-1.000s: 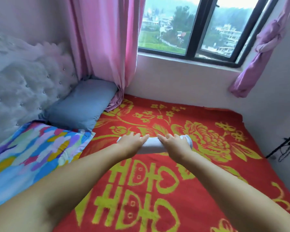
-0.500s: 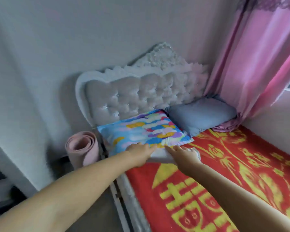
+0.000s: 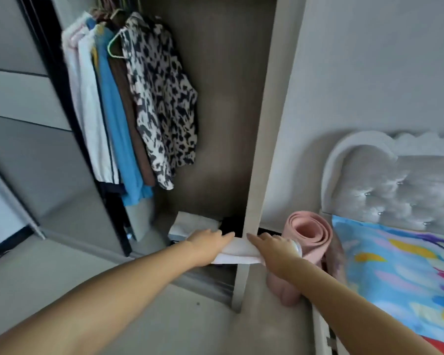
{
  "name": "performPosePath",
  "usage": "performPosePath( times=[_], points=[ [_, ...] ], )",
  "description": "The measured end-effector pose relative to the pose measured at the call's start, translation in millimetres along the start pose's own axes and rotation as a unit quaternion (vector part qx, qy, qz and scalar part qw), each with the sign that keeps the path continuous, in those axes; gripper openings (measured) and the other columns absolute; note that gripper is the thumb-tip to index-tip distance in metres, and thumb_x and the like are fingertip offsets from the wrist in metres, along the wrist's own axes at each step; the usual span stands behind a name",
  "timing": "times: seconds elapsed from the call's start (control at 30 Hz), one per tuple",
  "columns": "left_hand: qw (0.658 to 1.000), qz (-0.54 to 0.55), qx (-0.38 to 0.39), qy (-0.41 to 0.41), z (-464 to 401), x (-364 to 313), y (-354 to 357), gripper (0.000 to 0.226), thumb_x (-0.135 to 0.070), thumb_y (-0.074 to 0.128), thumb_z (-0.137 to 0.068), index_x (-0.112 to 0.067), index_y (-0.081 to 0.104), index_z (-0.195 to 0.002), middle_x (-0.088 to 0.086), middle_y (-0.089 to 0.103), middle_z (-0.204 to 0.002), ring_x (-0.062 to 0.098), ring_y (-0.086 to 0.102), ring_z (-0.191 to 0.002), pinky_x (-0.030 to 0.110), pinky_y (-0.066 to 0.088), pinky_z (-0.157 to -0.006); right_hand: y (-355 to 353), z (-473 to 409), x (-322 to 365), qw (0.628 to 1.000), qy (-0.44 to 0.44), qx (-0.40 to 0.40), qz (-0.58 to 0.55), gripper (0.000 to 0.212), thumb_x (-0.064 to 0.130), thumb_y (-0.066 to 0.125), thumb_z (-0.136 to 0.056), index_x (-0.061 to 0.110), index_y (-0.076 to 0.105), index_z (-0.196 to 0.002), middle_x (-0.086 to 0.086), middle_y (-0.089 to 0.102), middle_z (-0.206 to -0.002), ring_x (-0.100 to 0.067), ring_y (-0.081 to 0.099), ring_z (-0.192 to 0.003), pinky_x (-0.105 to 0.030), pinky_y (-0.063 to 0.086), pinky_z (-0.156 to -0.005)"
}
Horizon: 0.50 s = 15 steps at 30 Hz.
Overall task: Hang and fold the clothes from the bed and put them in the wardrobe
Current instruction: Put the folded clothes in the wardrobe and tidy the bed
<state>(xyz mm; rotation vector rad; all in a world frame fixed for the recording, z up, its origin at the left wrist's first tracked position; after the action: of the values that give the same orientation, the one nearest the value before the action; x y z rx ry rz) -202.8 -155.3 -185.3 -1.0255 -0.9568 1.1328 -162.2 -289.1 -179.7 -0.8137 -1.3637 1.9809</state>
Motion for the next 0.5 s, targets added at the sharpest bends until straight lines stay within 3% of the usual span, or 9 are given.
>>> performPosePath(
  times=[0.17, 0.37, 0.5],
  points=[
    [0.998, 0.034, 0.031, -0.037, 11.6, 85.1, 39.4, 0.077, 0.005, 0.046, -0.084, -0.024, 0.018, -0.150, 0.015, 0.051, -0.128, 0.038, 0.053, -0.114, 0.044, 0.048, -0.087, -0.5, -61.4, 73.7, 0.998, -0.052, 0.030, -0.014, 0.078, 0.008, 0.052, -0.091, 0.039, 0.010, -0.149, -0.004, 0.043, -0.135, -0.034, 0.048, -0.120, -0.055, 0.042, -0.096],
    [0.993, 0.059, 0.084, -0.058, -20.9, 142.3, 65.7, 0.068, -0.001, 0.046, -0.089, -0.020, 0.020, -0.149, 0.015, 0.048, -0.135, 0.037, 0.053, -0.116, 0.042, 0.045, -0.088, 13.0, -147.0, 97.3, 0.990, -0.094, 0.077, -0.066, 0.080, 0.015, 0.056, -0.087, 0.054, 0.009, -0.140, -0.001, 0.050, -0.123, -0.035, 0.055, -0.111, -0.054, 0.048, -0.090],
    [0.989, 0.073, 0.094, -0.088, -53.6, 188.2, 64.9, 0.066, -0.007, 0.047, -0.091, -0.021, 0.020, -0.149, 0.015, 0.047, -0.134, 0.037, 0.052, -0.118, 0.041, 0.043, -0.092, 6.0, -206.8, 99.4, 0.989, -0.105, 0.082, -0.065, 0.074, 0.021, 0.053, -0.091, 0.045, 0.012, -0.147, -0.003, 0.046, -0.132, -0.033, 0.054, -0.114, -0.051, 0.048, -0.092]
  ],
)
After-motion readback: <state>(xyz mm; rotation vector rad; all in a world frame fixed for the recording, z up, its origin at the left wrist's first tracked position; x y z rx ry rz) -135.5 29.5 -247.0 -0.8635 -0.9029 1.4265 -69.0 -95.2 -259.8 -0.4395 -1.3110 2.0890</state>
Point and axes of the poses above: each hand's wrist, its own z-axis away from the middle knuckle, its own y-axis out of the palm, x = y × z, the point moved 8 cm from there along -z, towards the middle knuckle
